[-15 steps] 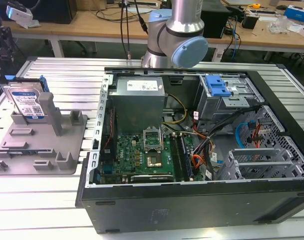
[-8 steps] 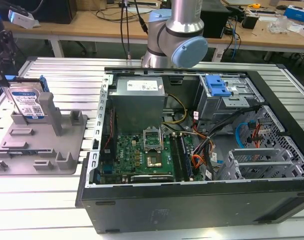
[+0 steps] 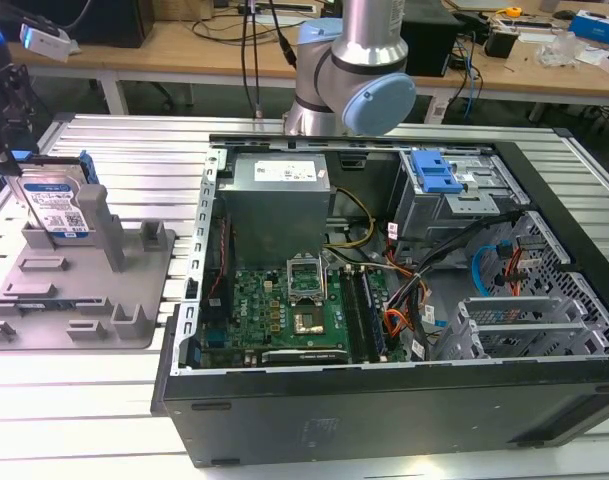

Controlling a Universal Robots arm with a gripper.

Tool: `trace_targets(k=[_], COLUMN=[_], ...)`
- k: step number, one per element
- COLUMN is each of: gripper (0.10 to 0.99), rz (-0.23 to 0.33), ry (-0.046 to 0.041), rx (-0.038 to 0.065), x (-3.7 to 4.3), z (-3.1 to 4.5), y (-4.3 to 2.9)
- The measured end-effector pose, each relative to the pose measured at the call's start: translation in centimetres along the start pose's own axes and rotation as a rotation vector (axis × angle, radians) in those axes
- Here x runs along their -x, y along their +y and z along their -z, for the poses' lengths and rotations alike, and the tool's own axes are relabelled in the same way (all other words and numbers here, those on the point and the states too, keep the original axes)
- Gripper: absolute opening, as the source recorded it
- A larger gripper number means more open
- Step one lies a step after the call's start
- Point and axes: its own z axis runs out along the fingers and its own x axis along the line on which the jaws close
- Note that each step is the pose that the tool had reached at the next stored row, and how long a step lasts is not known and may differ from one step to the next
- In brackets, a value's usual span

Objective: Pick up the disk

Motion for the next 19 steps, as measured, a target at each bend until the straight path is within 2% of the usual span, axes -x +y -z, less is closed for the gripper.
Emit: trace_targets(k=[19], gripper=[0.541], rz=[0.006], ry=[0.0017], rx=[0.0], x=[0.06], z=[-1.4], y=[0.05])
